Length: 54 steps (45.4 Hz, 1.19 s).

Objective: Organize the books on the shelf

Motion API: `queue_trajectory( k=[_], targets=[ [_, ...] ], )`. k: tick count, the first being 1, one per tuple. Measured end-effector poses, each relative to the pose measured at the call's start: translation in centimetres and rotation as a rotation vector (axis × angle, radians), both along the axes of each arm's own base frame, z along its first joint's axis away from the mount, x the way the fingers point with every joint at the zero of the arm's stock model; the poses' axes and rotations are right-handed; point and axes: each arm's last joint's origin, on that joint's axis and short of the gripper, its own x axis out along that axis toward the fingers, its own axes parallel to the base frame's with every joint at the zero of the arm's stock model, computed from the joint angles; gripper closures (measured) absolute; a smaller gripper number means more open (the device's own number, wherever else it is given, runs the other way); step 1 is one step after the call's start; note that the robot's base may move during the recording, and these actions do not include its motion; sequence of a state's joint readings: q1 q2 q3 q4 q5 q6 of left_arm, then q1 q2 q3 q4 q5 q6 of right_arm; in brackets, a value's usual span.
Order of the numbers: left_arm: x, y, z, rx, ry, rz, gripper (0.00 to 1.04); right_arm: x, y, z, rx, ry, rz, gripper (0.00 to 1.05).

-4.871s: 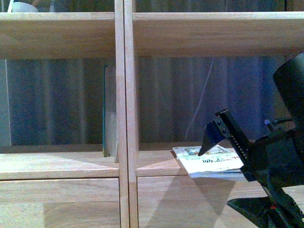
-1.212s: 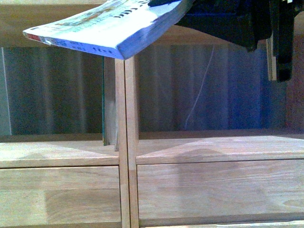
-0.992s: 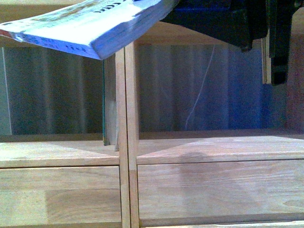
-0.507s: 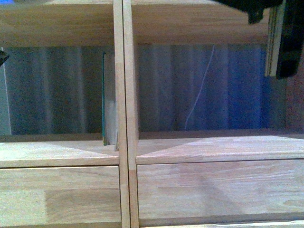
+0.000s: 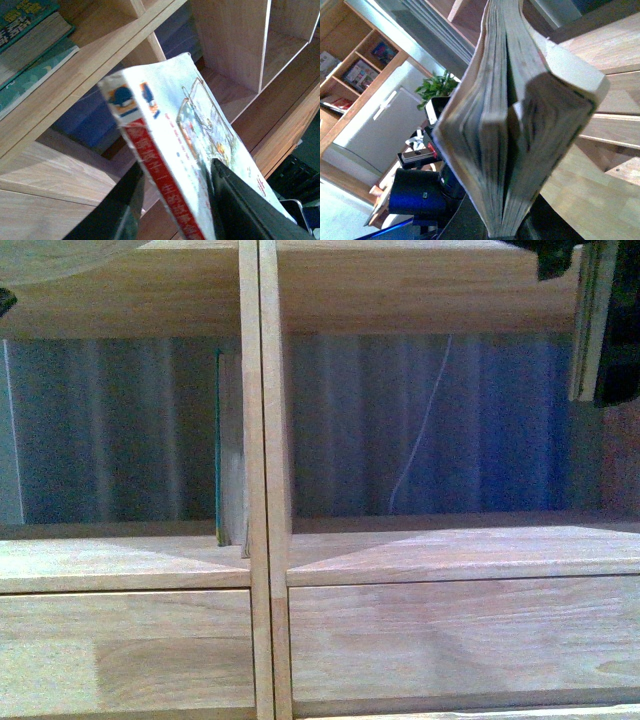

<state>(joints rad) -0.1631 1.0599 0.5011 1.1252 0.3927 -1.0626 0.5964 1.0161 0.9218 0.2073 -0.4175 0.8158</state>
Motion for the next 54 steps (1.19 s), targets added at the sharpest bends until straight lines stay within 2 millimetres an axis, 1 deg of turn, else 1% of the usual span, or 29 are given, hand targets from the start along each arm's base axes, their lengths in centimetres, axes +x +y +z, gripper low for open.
queue_trajectory(
  k=[3,5,10,14,21,22,23,26,27,31,33,35,38,39,41,44,46,48,51,54],
  targets=[
    [-0.1,0.0,0.1,-0.001,-0.003,-0.003,0.79,0.0,0.0,0.0,0.0,0.0,-0.001,0.97],
    [-0.2,-0.1,0.1,-0.01,0.002,-0.007,0.85,0.0,0.0,0.0,-0.002,0.002,-0.004,0.97],
    [-0.3,0.0,0.3,-0.034,0.009,-0.018,0.94,0.1,0.1,-0.2,-0.008,0.011,-0.011,0.97],
    [-0.4,0.0,0.6,-0.049,0.012,-0.03,0.97,0.2,0.0,-0.3,-0.011,0.017,-0.015,0.97],
    [-0.4,0.0,0.6,-0.051,0.028,-0.03,0.98,0.2,0.0,-0.4,-0.022,0.01,-0.025,0.97],
    [-0.4,0.0,0.6,-0.049,0.031,-0.029,0.98,0.2,0.0,-0.4,-0.027,0.004,-0.029,0.94],
    [-0.3,0.0,0.6,-0.044,0.037,-0.023,0.98,0.3,-0.1,-0.4,-0.027,0.002,-0.034,0.88],
    [-0.2,0.0,0.7,-0.027,0.047,-0.005,0.98,0.5,-0.3,-0.2,-0.024,-0.019,-0.051,0.78],
    [-0.2,0.0,0.7,-0.025,0.048,0.001,0.98,0.5,-0.4,-0.2,-0.026,-0.027,-0.058,0.76],
    [-0.1,0.4,1.0,0.021,0.055,0.058,0.98,1.1,-1.2,-0.1,-0.048,-0.069,-0.154,0.62],
    [0.0,0.8,1.2,0.065,0.055,0.108,0.98,1.6,-2.0,0.1,-0.058,-0.109,-0.236,0.53],
    [0.0,1.3,1.7,0.115,0.045,0.161,0.98,2.3,-3.1,0.2,-0.078,-0.152,-0.355,0.45],
    [0.1,2.5,2.5,0.2,0.014,0.283,0.98,3.1,-4.9,0.3,-0.109,-0.205,-0.501,0.31],
    [0.1,2.8,2.8,0.213,0.01,0.308,0.98,3.3,-5.3,0.2,-0.12,-0.212,-0.53,0.28],
    [0.0,3.6,3.7,0.27,-0.02,0.388,0.98,3.8,-6.5,-0.4,-0.159,-0.225,-0.598,0.18],
    [-0.4,4.2,4.7,0.345,-0.061,0.464,0.98,4.2,-7.3,-1.7,-0.214,-0.228,-0.651,0.07],
    [-0.6,4.6,5.4,0.431,-0.099,0.539,0.98,4.3,-7.9,-2.8,-0.247,-0.211,-0.671,0.07],
    [-0.5,4.9,5.6,0.508,-0.119,0.602,0.98,4.4,-8.4,-3.7,-0.28,-0.2,-0.696,0.07],
    [0.0,5.4,5.3,0.648,-0.142,0.698,0.98,4.4,-9.3,-5.3,-0.326,-0.156,-0.736,0.07],
    [0.9,6.0,4.8,0.799,-0.162,0.786,0.98,4.4,-9.8,-6.1,-0.346,-0.128,-0.75,0.07]
  ],
)
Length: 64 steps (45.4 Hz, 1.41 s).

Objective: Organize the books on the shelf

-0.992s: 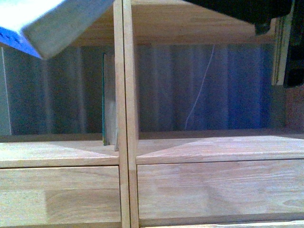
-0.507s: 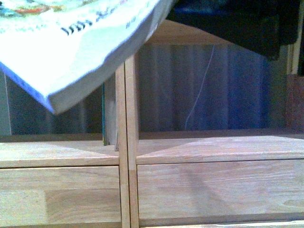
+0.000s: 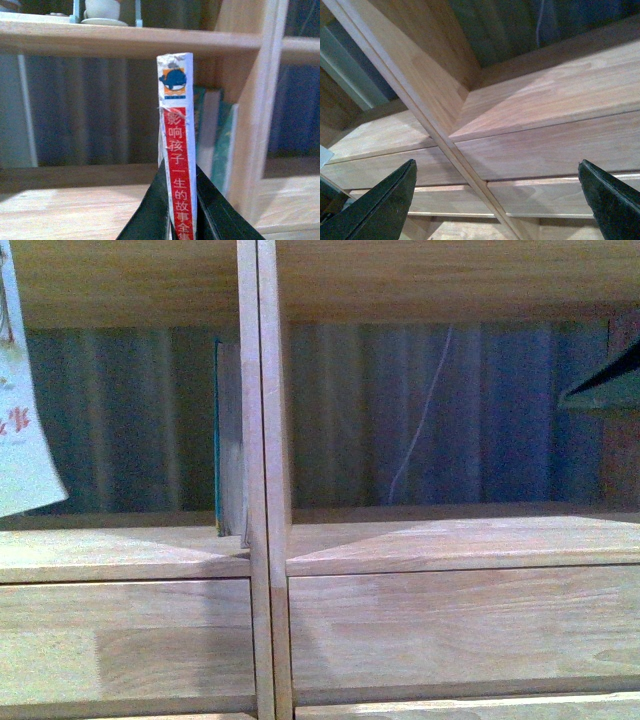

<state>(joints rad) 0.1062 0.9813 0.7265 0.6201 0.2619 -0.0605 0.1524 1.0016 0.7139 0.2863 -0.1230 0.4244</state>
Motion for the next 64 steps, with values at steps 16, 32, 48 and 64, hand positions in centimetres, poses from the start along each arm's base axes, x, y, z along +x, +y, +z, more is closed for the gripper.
queue_trajectory(
  k=[16,32,48,64],
  targets=[
    [6.3,3.6,-0.4,0.303,-0.073,0.267,0.98,-2.5,-1.4,-3.7,-0.341,-0.055,-0.269,0.43],
    [13.7,0.1,-0.7,0.307,-0.093,0.13,0.98,-5.8,-2.8,-9.0,-0.408,-0.051,-0.249,1.01],
    [23.2,-3.8,-2.8,0.28,-0.084,0.069,0.98,-8.4,-3.8,-12.2,-0.416,-0.052,-0.267,1.02],
    [28.3,-7.0,-5.0,0.248,-0.051,0.039,0.98,-9.9,-3.8,-13.5,-0.416,-0.055,-0.268,1.02]
  ],
)
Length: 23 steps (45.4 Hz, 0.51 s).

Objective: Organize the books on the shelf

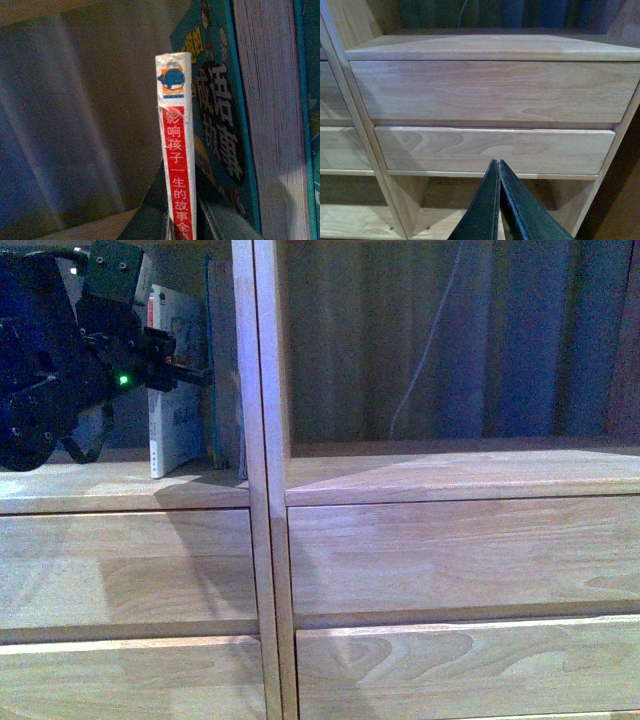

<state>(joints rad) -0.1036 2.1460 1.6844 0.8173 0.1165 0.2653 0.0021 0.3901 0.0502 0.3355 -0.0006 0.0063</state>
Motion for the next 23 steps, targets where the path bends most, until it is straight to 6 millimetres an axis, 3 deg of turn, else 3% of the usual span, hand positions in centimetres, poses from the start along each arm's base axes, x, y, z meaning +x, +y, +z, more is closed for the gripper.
queue_trajectory(
  k=[9,23],
  targets=[
    [0.6,-0.6,0.0,-0.033,0.025,0.012,0.96,-0.4,0.0,-0.4,0.0,0.001,0.0,1.02],
    [0.6,-0.7,-1.0,-0.036,0.055,0.031,0.38,-1.1,0.0,-0.7,-0.001,-0.019,0.0,1.02]
  ],
)
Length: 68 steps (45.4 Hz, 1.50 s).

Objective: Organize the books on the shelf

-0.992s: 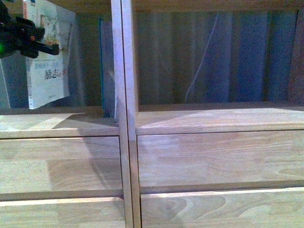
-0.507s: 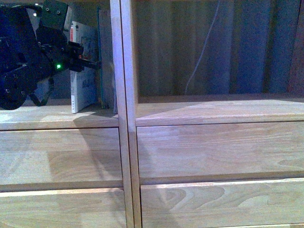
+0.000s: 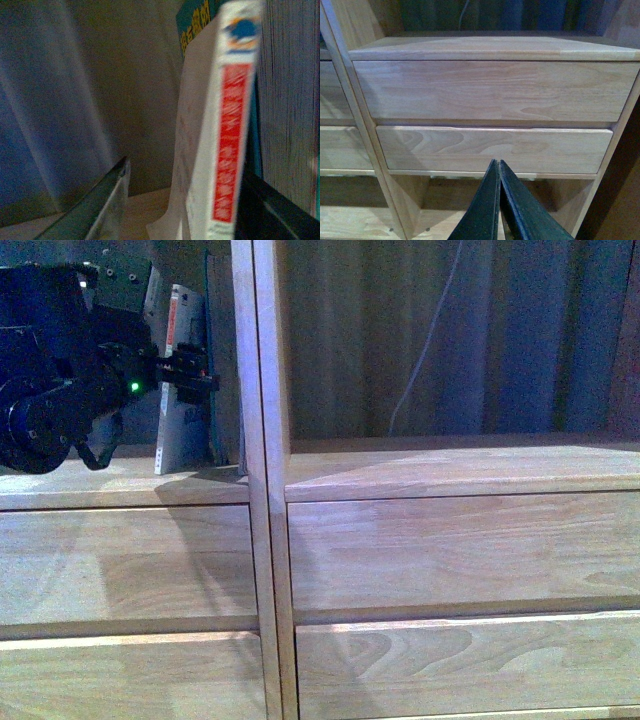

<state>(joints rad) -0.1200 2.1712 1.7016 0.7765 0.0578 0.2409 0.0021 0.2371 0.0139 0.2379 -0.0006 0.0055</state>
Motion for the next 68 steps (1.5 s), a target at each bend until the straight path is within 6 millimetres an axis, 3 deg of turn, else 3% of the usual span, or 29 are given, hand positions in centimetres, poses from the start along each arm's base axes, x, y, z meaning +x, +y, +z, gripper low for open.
queue_trajectory(
  k=[8,14,22,30,42,50,55,60,65,68],
  targets=[
    [-0.5,-0.2,-1.8,0.001,0.063,0.006,0.06,-0.3,0.0,0.0,0.0,0.001,0.0,1.02],
    [-1.9,-0.2,-2.0,-0.041,0.105,0.016,0.07,-1.2,0.0,-0.5,0.0,0.034,0.0,1.02],
    [-5.3,-0.8,-0.3,-0.11,0.113,0.007,0.07,-1.5,0.0,-0.3,0.0,0.006,0.0,1.02],
    [-10.9,-0.7,2.7,-0.137,0.083,0.048,0.07,-1.5,0.0,-0.3,0.0,0.005,0.0,1.02],
    [-19.9,1.8,5.0,-0.108,0.033,0.17,0.07,-1.5,0.0,-0.3,-0.002,0.005,0.0,0.63],
    [-29.0,3.8,4.8,-0.045,0.03,0.391,0.07,-1.5,0.0,-0.3,-0.002,0.005,0.0,0.26],
    [-33.5,4.0,4.1,-0.017,0.018,0.465,0.07,-1.5,0.0,-0.3,-0.002,0.005,0.0,0.08],
    [-36.8,3.8,2.6,-0.012,0.041,0.494,0.07,-1.5,0.0,-0.3,-0.002,0.005,0.0,0.07],
    [-39.9,3.6,-0.1,-0.023,0.076,0.51,0.07,-1.5,0.0,-0.3,-0.002,0.005,0.0,0.07],
    [-40.5,3.6,-1.4,-0.039,0.088,0.498,0.07,-1.5,0.0,-0.3,-0.002,0.005,0.0,0.07]
  ],
)
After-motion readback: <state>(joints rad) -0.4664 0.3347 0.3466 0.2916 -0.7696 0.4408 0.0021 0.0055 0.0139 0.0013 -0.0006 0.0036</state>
